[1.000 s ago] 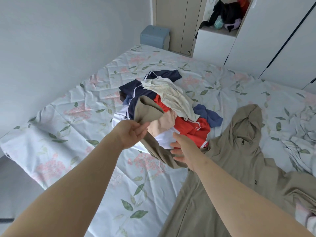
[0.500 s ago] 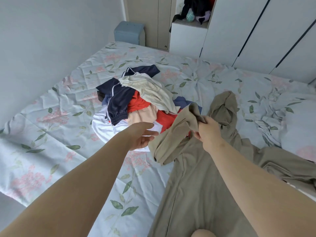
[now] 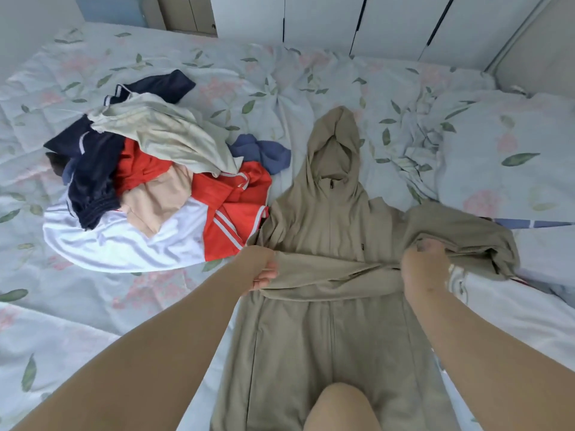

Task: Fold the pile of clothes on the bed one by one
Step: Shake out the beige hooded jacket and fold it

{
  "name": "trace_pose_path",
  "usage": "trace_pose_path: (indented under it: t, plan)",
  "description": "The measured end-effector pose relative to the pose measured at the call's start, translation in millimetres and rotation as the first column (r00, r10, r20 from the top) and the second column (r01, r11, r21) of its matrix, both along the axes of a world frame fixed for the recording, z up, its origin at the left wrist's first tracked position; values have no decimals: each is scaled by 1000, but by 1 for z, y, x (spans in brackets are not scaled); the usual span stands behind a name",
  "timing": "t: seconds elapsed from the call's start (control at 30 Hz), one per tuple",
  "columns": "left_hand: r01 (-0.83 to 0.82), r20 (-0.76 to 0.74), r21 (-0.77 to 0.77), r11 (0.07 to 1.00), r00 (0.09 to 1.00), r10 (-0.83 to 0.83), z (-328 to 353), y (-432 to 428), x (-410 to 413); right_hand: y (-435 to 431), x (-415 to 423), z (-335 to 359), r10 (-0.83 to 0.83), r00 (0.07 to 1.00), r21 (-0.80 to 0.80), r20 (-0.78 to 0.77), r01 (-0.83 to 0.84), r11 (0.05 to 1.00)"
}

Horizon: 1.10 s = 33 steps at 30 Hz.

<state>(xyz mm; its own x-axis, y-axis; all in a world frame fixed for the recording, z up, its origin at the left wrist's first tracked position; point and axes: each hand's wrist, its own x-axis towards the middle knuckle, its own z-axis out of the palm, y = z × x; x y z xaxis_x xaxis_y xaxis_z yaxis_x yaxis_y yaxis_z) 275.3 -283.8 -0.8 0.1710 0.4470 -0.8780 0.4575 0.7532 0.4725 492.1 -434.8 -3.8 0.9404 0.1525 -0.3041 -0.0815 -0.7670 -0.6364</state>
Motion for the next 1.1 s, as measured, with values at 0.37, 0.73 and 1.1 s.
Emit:
trace_pose_path:
  t: [0.37,0.73,1.1]
  plan:
    - [-544,-306,278,792,731,609,-152,27,-1,51,-37,-160,784,572,-294,-240,-813,503]
    - [-396,-2,479,783,892,452,-163,82,13,60,-26,-195,710,701,-253,-73,-701,666]
    - [346,-511,492,799,858,-57,-160,93,45,65,-30,-192,861,505,-409,-65,-800,438]
